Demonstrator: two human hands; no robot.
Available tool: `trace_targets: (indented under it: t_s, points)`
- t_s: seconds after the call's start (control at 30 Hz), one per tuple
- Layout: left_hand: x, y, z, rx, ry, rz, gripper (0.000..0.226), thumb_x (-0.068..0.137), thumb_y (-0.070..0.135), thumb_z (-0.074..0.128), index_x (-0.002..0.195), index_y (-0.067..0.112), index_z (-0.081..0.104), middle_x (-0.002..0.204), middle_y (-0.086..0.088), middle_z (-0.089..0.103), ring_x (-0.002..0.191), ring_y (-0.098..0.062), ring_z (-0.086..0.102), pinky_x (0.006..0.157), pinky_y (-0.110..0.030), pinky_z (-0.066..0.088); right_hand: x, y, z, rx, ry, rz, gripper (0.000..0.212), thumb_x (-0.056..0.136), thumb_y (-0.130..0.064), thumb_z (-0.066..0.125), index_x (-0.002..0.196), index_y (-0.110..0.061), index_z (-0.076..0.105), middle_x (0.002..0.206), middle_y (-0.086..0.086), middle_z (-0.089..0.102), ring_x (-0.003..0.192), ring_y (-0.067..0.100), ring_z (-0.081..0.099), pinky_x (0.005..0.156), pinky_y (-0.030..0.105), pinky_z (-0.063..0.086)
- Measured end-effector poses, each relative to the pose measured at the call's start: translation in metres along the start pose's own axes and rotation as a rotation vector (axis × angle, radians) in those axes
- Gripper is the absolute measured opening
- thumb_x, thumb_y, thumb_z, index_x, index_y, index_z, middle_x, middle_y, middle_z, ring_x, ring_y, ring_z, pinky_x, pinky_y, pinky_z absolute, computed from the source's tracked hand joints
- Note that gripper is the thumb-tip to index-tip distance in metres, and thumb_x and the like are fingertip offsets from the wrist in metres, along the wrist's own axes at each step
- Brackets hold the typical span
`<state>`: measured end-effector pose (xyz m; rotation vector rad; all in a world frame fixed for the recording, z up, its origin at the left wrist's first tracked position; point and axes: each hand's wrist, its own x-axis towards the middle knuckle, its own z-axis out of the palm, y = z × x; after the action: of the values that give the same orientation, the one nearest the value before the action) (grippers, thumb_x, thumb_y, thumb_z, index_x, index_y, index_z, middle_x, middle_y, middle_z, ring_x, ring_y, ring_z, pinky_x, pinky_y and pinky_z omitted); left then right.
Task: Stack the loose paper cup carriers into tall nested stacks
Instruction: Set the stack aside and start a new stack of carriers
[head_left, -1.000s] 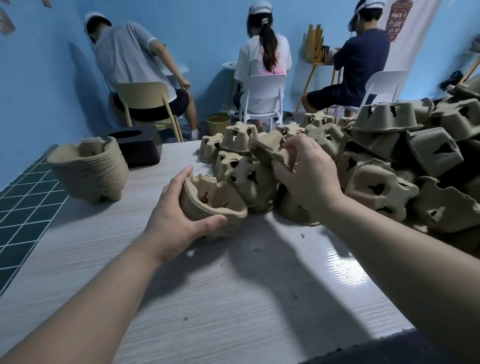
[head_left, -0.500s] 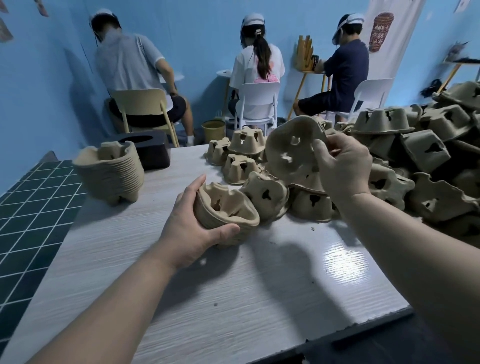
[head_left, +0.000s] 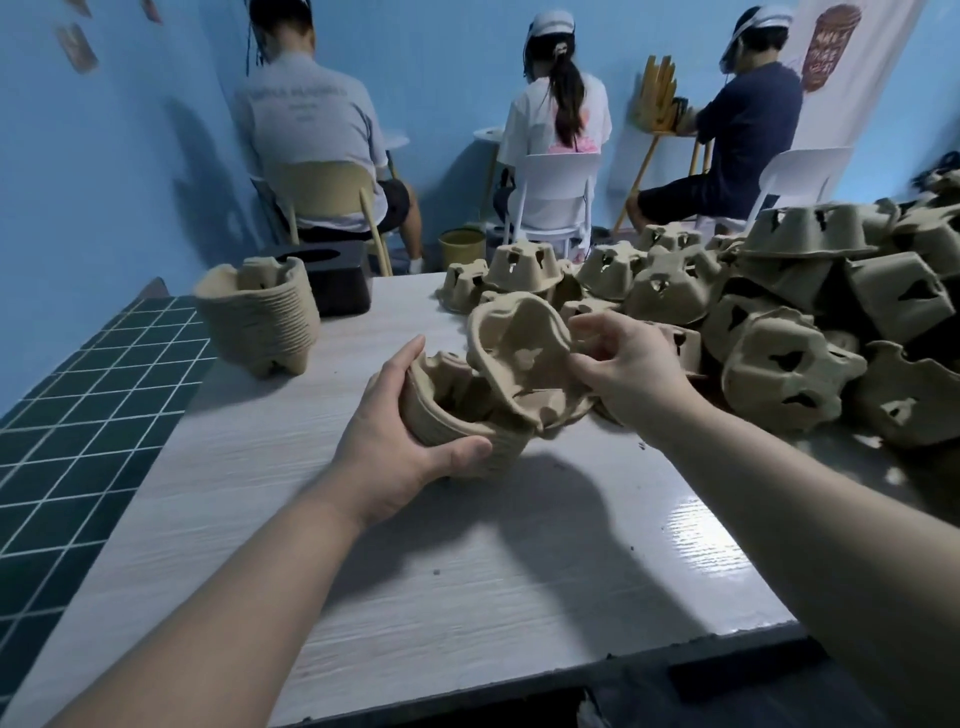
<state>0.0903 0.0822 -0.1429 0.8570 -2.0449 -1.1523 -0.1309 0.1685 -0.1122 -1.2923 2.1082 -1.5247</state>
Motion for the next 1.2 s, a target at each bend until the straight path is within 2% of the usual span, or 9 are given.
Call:
trace_targets:
  t_s: [0.17,0.3,0.37,0.47,0.53,0.67,0.8,0.97,1.2]
  points:
    - [-0.006,0.005,0.003,0.018,-0.017,0.005,0.119,0.043,0.052,0.088,0.145,0.046,0.027,0.144,0.009,0.044,0.129,-0.005,0.045,0.100,-0.012,0.033,0.006,-0.012,-0.008,-0.041,-0.033,-0.114,0.028,0.084,0.005,0.060,0.100,-0.015,0.071,0.085,0.000,0.070,0.075,0.014,0.064,0.077,0.033,0.057]
    - [-0.007,0.009,0.004,0.047,-0.054,0.005,0.123,0.039,0.061,0.085,0.145,0.048,0.025,0.146,0.013,0.040,0.132,-0.005,0.042,0.106,-0.019,0.032,0.007,-0.026,-0.010,-0.017,-0.031,-0.244,0.031,0.082,0.003,0.063,0.085,-0.028,0.069,0.087,-0.007,0.067,0.082,0.012,0.063,0.077,0.027,0.052]
    - [-0.008,0.011,0.005,0.054,-0.065,0.002,0.124,0.040,0.060,0.084,0.147,0.047,0.024,0.145,0.015,0.039,0.132,-0.005,0.041,0.104,-0.017,0.032,0.003,-0.027,-0.006,-0.114,-0.045,-0.310,0.028,0.080,-0.009,0.071,0.098,-0.030,0.069,0.104,-0.007,0.064,0.096,0.014,0.061,0.087,0.034,0.051]
    - [-0.008,0.013,0.006,0.066,-0.065,0.001,0.124,0.039,0.062,0.082,0.147,0.047,0.024,0.145,0.014,0.040,0.131,-0.005,0.042,0.104,-0.018,0.032,-0.002,-0.022,-0.003,-0.328,-0.057,-0.230,0.054,0.075,-0.033,0.078,0.124,-0.026,0.058,0.118,-0.001,0.059,0.105,0.017,0.057,0.092,0.037,0.047]
    - [-0.009,0.012,0.006,0.060,-0.059,-0.001,0.124,0.038,0.063,0.081,0.147,0.047,0.024,0.145,0.014,0.040,0.131,-0.005,0.042,0.105,-0.019,0.032,-0.005,-0.015,-0.003,-0.350,-0.089,-0.110,0.053,0.074,-0.039,0.078,0.121,-0.023,0.058,0.111,-0.001,0.064,0.100,0.018,0.060,0.088,0.036,0.049]
    - [-0.010,0.011,0.005,0.055,-0.057,0.000,0.125,0.039,0.063,0.081,0.148,0.045,0.023,0.146,0.013,0.040,0.132,-0.004,0.042,0.107,-0.021,0.032,-0.013,-0.006,-0.002,-0.356,-0.170,-0.090,0.028,0.084,-0.022,0.066,0.112,-0.022,0.063,0.094,-0.003,0.066,0.090,0.019,0.062,0.080,0.032,0.050]
    - [-0.010,0.011,0.005,0.042,-0.086,0.005,0.125,0.040,0.063,0.083,0.149,0.045,0.024,0.149,0.014,0.038,0.134,-0.005,0.040,0.112,-0.027,0.034,-0.009,-0.012,0.002,-0.209,-0.191,-0.131,0.038,0.090,-0.009,0.051,0.121,-0.028,0.063,0.100,-0.005,0.067,0.086,0.015,0.062,0.082,0.033,0.054]
    - [-0.011,0.009,0.003,0.032,-0.083,-0.006,0.128,0.039,0.063,0.083,0.150,0.045,0.021,0.149,0.014,0.038,0.134,-0.004,0.040,0.112,-0.026,0.033,-0.011,-0.014,0.006,-0.247,-0.162,-0.128,0.050,0.086,-0.025,0.067,0.132,-0.033,0.051,0.117,-0.007,0.059,0.087,0.011,0.059,0.077,0.029,0.053]
    - [-0.011,0.008,0.003,0.008,-0.107,-0.005,0.131,0.047,0.052,0.093,0.152,0.041,0.016,0.150,0.013,0.038,0.134,-0.004,0.040,0.112,-0.025,0.032,-0.024,-0.006,0.006,-0.254,-0.177,-0.099,0.023,0.086,-0.021,0.067,0.109,-0.024,0.070,0.089,-0.010,0.067,0.089,0.015,0.063,0.088,0.037,0.051]
